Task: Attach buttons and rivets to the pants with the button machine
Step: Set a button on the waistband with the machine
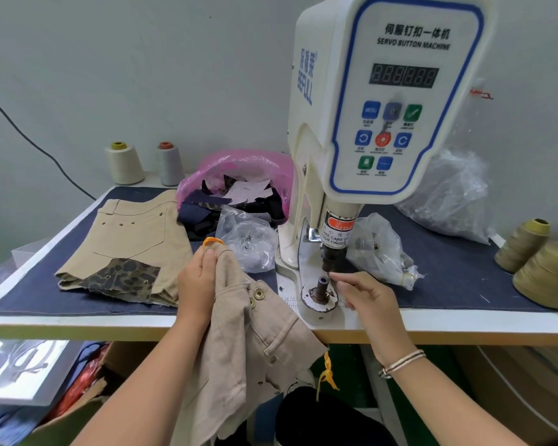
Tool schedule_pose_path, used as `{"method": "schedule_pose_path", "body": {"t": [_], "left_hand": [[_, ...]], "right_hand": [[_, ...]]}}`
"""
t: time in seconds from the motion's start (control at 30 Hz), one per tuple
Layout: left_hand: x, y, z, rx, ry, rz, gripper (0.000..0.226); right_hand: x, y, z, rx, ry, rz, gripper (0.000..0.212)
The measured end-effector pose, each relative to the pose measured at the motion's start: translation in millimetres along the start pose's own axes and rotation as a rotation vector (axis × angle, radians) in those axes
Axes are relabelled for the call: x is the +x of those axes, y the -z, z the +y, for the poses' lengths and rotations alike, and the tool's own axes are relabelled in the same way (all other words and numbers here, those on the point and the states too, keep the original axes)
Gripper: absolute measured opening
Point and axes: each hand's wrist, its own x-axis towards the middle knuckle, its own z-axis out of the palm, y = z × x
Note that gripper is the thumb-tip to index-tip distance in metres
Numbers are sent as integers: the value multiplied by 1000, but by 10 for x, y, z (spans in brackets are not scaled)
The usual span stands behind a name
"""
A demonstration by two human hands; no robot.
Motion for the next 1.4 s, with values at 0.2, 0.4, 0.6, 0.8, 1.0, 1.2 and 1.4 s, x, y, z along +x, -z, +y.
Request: {"method": "schedule_pose_path", "body": {"t": [0.2,0.4,0.6,0.8,1.0,1.2,1.4], "left_hand": [[34,11,-26,-35,36,-23,34],[69,18,3,-48,79,-42,31],[55,-5,-28,-36,119,-18,33],[74,-48,-62,36,82,-25,33],[187,-120,-43,372,119,-150,36],[241,-146,-42,396,165,-237,30],[253,-152,-62,408,153,-243,24]], "right_hand": [[-394,-358,-142,-234,283,-189,17],[340,-1262,-451,-239,272,-204,20],[1506,-1814,-411,-534,90,-120,33],[2350,-2043,-218,-1034,-113,-226,40],[2858,-2160,-126,-1226,-202,-304,43],[3105,-2213,56,-1300,-173,-314,53],[3113,-2139,137,-1326,-122,-148,27]]}}
